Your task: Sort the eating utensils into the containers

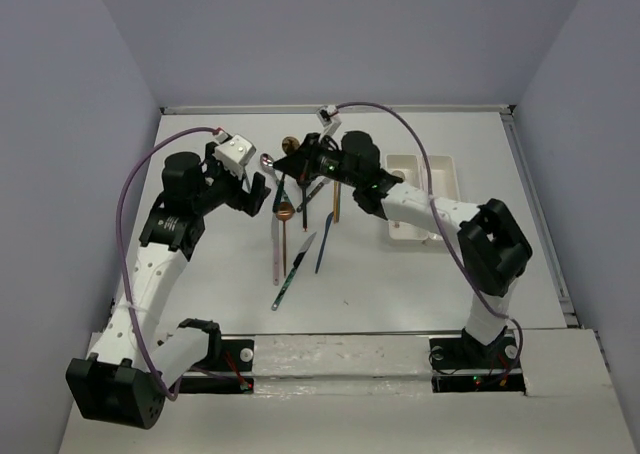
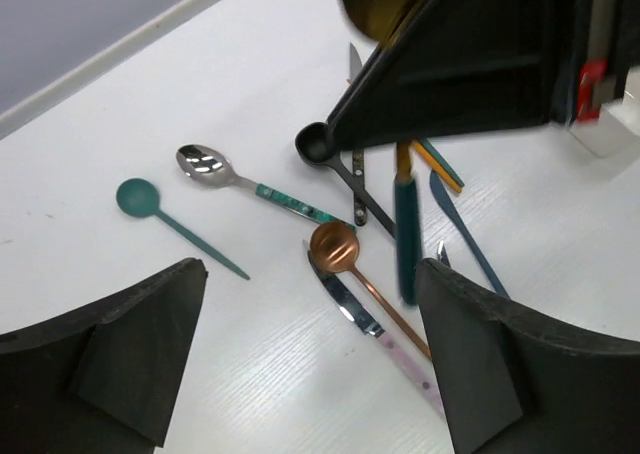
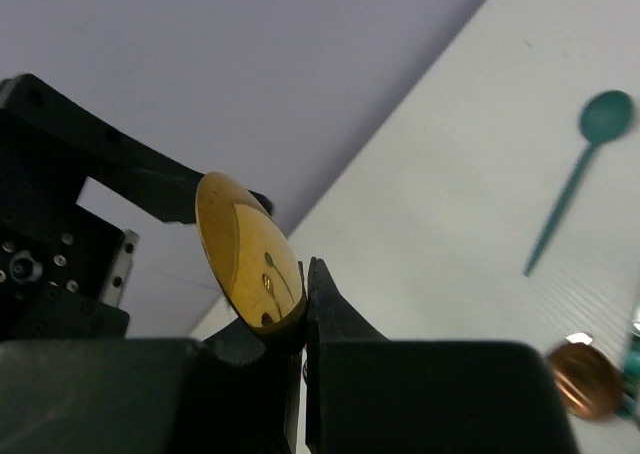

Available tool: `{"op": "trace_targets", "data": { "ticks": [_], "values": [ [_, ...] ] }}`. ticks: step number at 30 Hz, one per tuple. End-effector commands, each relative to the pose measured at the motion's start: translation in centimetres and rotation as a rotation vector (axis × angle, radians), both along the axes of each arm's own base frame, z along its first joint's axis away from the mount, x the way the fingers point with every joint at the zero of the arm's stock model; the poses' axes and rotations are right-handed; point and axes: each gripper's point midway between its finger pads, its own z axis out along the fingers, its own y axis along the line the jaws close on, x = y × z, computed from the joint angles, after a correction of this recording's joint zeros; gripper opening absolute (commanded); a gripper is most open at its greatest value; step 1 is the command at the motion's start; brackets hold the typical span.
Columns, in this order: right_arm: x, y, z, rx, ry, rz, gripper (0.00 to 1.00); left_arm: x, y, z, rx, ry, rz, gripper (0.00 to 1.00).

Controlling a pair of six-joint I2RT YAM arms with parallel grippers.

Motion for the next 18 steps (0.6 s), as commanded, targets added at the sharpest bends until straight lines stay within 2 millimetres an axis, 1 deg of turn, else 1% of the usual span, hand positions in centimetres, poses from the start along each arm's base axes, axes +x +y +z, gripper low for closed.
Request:
{"op": "trace_targets", "data": {
  "ticks": [1, 2, 3, 4, 5, 6, 7, 8, 10, 11, 12, 14, 15, 16, 17, 18],
  "values": [
    [2.3, -9.2, 0.9, -0.298, -0.012, -0.099, 0.0, -0.7, 2.0, 1.3, 0.061, -0.092, 0.081, 0.99],
    [3.5, -10.8, 2.7, -0.304, -0.077, -0.154, 0.0, -0.5, 2.5, 1.3, 0.071, -0.095, 0.109, 0.99],
    [3.4, -13.4, 0.4, -0.427, 0.016, -0.182, 0.0, -0.3, 3.6, -0.2, 0.11, -0.076, 0.159, 0.99],
    [4.9, -16.9, -0.3, -0.512, 0.02, -0.256, 0.0, -0.1, 4.1, -1.1, 0.124, -0.062, 0.185, 0.99],
    [4.8, -20.3, -2.1, -0.643, 0.08, -0.319, 0.0, 0.1, 4.6, -2.9, 0.146, -0.029, 0.212, 0.99],
    [4.9, -22.6, -3.3, -0.708, 0.128, -0.36, 0.0, 0.3, 5.0, -3.8, 0.157, -0.014, 0.226, 0.99],
    [5.7, -25.6, -4.0, -0.752, 0.171, -0.423, 0.0, 0.4, 5.3, -4.8, 0.168, 0.005, 0.238, 0.99],
    [5.3, -27.8, -5.6, -0.816, 0.231, -0.453, 0.0, 0.6, 5.7, -6.3, 0.187, 0.031, 0.252, 0.99],
    [5.6, -30.8, -7.5, -0.864, 0.294, -0.492, 0.0, 0.8, 6.3, -7.5, 0.214, 0.046, 0.271, 0.99],
    [5.5, -31.4, -8.2, -0.872, 0.315, -0.492, 0.0, 1.1, 6.5, -7.7, 0.217, 0.038, 0.28, 0.99],
    [5.5, -31.7, -9.2, -0.885, 0.336, -0.484, 0.0, 1.0, 6.8, -8.5, 0.229, 0.046, 0.289, 0.99],
    [5.8, -32.4, -10.7, -0.898, 0.372, -0.476, 0.0, 1.0, 6.8, -8.9, 0.233, 0.039, 0.288, 0.99],
    [5.9, -32.5, -12.0, -0.918, 0.404, -0.473, 0.0, 0.7, 6.9, -9.5, 0.237, 0.051, 0.288, 0.99],
    [6.0, -32.6, -12.6, -0.929, 0.417, -0.477, 0.0, 0.6, 6.9, -9.7, 0.239, 0.052, 0.289, 0.99],
    [6.3, -33.2, -13.2, -0.935, 0.435, -0.49, 0.0, 0.6, 7.0, -9.8, 0.242, 0.049, 0.289, 0.99],
    [6.4, -33.2, -13.7, -0.94, 0.447, -0.492, 0.0, 0.5, 7.1, -10.2, 0.246, 0.05, 0.296, 0.99]
  ]
}}
